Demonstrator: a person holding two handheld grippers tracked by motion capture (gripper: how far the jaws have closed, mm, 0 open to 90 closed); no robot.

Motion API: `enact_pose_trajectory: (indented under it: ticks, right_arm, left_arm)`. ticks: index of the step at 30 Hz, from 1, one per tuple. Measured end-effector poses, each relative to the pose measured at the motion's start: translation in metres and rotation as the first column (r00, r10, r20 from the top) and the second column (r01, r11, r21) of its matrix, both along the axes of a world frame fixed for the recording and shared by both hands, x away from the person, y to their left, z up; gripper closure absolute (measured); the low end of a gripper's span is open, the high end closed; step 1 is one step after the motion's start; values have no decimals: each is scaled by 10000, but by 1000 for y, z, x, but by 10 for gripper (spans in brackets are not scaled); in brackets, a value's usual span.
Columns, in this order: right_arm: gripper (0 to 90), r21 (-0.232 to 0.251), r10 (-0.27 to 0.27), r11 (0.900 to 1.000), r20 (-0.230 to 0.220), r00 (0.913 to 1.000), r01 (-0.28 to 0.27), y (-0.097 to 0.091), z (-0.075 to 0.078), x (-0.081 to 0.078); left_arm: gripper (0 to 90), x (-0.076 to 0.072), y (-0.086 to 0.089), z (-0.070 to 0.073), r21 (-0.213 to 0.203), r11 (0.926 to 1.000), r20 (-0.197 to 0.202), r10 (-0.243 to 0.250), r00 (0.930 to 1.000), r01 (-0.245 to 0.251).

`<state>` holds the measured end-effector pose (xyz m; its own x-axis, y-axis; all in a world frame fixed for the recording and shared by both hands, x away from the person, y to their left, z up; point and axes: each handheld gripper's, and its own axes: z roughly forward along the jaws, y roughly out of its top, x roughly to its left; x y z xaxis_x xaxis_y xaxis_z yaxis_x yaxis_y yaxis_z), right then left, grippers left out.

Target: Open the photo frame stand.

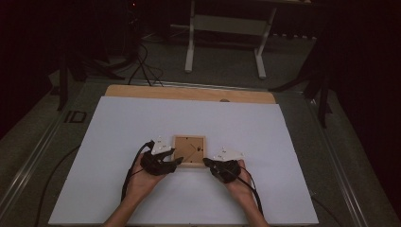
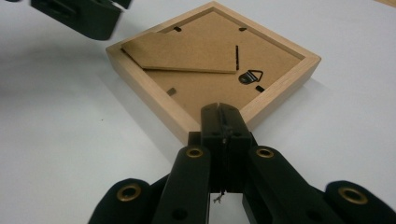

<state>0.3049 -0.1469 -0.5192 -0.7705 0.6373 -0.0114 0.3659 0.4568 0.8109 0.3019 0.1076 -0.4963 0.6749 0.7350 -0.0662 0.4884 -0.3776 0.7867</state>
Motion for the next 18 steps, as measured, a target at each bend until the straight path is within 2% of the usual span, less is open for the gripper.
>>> enact_pose_trajectory:
  ticks: [2, 8, 18]
  right_arm:
    - [897, 43, -16, 10000, -21, 10000, 16, 0, 0, 0]
    - [897, 128, -36, 9999, -80, 10000, 37, 0, -1, 1]
    - [897, 149, -111, 9998, -30, 9999, 112, 0, -1, 0]
  left_arm:
    - [473, 4, -3, -1, 159, 9999, 0, 31, 10000, -31]
    - [471, 12, -7, -4, 255, 9997, -51, -37, 10000, 38]
    - [469, 18, -13, -13, 476, 9988, -396, -127, 9991, 146]
